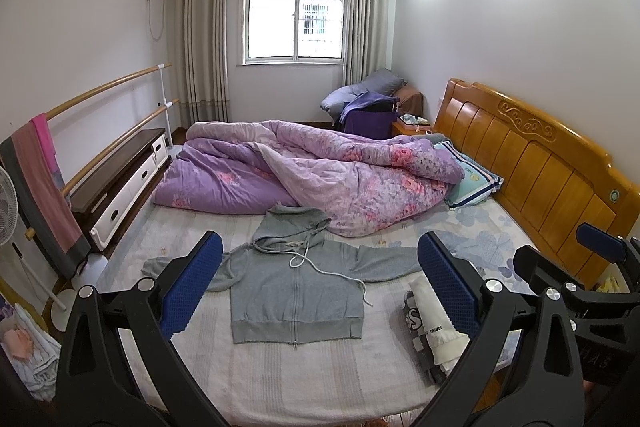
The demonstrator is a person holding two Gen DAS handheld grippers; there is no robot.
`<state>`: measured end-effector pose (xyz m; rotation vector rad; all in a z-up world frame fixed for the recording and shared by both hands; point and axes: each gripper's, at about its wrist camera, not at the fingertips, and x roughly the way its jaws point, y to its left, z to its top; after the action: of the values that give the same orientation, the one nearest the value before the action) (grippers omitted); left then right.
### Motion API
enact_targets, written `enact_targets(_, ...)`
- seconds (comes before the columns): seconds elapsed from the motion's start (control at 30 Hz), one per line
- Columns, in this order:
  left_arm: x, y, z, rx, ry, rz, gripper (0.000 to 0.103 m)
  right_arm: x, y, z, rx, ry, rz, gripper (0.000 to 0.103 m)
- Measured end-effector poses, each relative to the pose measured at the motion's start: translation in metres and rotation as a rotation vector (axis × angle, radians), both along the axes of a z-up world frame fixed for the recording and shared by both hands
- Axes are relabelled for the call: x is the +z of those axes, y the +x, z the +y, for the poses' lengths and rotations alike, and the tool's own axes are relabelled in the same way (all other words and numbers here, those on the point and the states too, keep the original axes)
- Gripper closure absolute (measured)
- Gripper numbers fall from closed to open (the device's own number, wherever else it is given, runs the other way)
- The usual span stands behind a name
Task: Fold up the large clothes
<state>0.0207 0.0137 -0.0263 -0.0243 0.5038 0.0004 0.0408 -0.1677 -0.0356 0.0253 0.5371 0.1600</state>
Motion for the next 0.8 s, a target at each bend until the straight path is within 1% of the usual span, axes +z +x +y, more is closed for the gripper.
enact_targets(0.13,-0.013,0.017,0.005,0.008,-0.005,0.038,0.005,-0.01,0.018,0.004,0.013,-0.013,0.034,0.008)
enact_targets(0.23,-0.025,0.035,0.008,0.025,-0.006,0.071,0.005,-0.021,0.039,0.01,0.031,-0.011,0.062,0.008)
enact_targets(0.4,-0.048,0.08,0.029,0.08,-0.026,0.144,0.005,-0.045,0.092,0.03,0.107,0.005,0.117,0.008)
enact_targets(0.5,-0.062,0.114,0.048,0.107,-0.036,0.19,0.005,-0.064,0.141,0.05,0.156,0.008,0.159,0.008)
enact_targets(0.63,-0.093,0.166,0.087,0.163,-0.113,0.268,0.005,-0.09,0.201,0.082,0.236,0.023,0.224,0.008)
enact_targets(0.67,-0.102,0.178,0.097,0.183,-0.136,0.295,0.005,-0.101,0.222,0.093,0.267,0.018,0.262,0.008)
enact_targets(0.73,-0.124,0.199,0.12,0.229,-0.206,0.343,0.005,-0.119,0.25,0.109,0.31,0.03,0.316,0.008)
enact_targets(0.8,-0.143,0.213,0.142,0.274,-0.241,0.361,0.005,-0.137,0.272,0.121,0.344,0.035,0.356,0.008)
